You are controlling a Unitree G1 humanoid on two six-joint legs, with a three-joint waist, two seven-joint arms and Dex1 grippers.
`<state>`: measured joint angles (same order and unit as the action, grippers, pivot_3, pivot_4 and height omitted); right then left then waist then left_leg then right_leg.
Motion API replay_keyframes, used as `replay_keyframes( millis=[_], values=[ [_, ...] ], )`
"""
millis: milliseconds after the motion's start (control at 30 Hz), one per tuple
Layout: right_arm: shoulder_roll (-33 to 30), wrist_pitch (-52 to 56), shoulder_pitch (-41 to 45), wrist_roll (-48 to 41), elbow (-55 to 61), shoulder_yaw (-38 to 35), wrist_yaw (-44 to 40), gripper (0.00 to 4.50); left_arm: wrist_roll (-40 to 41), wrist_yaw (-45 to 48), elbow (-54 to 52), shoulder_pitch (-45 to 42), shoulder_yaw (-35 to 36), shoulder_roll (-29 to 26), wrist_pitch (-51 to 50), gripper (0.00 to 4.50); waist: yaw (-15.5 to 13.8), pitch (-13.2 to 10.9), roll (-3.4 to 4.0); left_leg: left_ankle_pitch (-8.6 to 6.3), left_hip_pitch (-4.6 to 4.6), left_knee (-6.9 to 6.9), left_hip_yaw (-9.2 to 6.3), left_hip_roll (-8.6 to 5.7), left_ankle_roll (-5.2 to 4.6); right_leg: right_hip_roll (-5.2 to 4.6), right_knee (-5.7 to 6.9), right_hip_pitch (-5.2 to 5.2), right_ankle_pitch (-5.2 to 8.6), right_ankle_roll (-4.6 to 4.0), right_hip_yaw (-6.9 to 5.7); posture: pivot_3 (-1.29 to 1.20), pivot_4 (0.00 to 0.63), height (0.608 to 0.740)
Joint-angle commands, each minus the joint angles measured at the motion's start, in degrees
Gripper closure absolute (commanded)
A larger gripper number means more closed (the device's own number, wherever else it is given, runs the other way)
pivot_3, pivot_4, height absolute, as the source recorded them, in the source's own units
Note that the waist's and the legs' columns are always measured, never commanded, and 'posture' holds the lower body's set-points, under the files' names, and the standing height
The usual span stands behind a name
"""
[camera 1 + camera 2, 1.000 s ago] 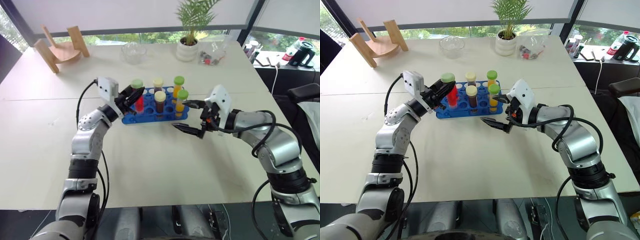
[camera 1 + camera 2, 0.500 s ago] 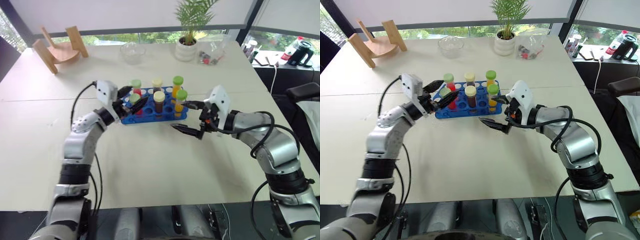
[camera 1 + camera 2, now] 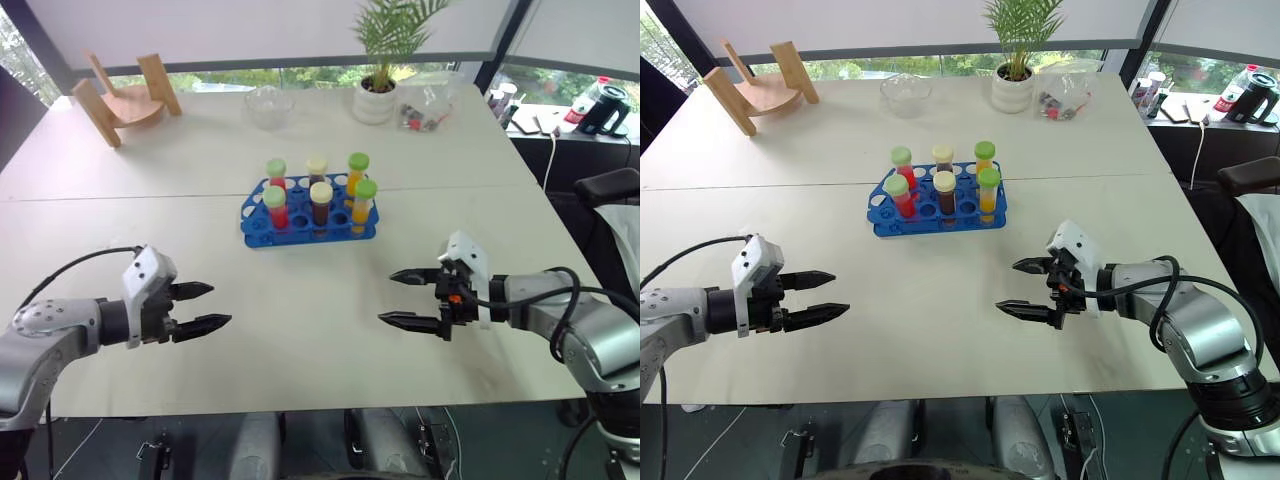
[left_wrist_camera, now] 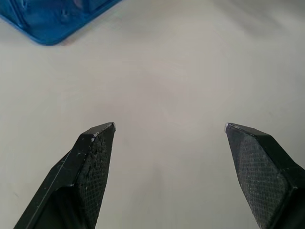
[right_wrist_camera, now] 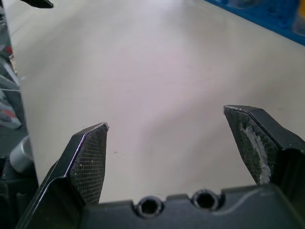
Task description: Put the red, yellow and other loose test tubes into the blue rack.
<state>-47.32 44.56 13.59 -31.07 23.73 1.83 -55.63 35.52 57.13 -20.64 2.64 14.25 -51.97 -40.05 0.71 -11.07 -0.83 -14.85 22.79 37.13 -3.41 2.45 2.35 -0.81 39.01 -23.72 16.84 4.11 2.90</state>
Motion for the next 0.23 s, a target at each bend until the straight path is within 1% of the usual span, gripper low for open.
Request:
replay_keyframes(
  millis=[33, 67, 233],
  values=[
    [0.14, -0.86, 0.73, -0.23, 1.45, 0.33, -0.15, 0.18, 0.67, -0.38, 0.32, -0.34, 0.94, 0.94, 0.58, 0.72, 0.1, 0.0, 0.0, 0.0, -0.2, -0.02, 0.05, 0.0, 0.0, -0.01, -0.05, 0.19, 0.01, 0.0, 0.03, 0.0, 0.15, 0.74],
    [0.18, -0.87, 0.79, -0.15, 1.39, 0.56, -0.18, 0.18, 0.69, -0.45, 0.49, -0.42, 0.9, 1.19, 0.61, 0.72, 0.12, 0.0, 0.0, -0.01, -0.32, -0.05, 0.06, 0.0, 0.0, 0.0, -0.1, 0.3, 0.03, -0.01, 0.04, 0.0, 0.15, 0.74],
    [0.33, -1.58, 0.77, 0.59, 0.96, 1.55, -0.15, 0.18, 1.42, -1.33, -0.42, -1.03, 0.24, 2.81, -0.18, 0.72, 0.13, 0.0, 0.0, -0.05, -0.33, -0.15, 0.04, 0.08, -0.08, 0.07, -0.14, 0.3, -0.01, 0.08, 0.03, 0.0, 0.15, 0.74]
  ],
)
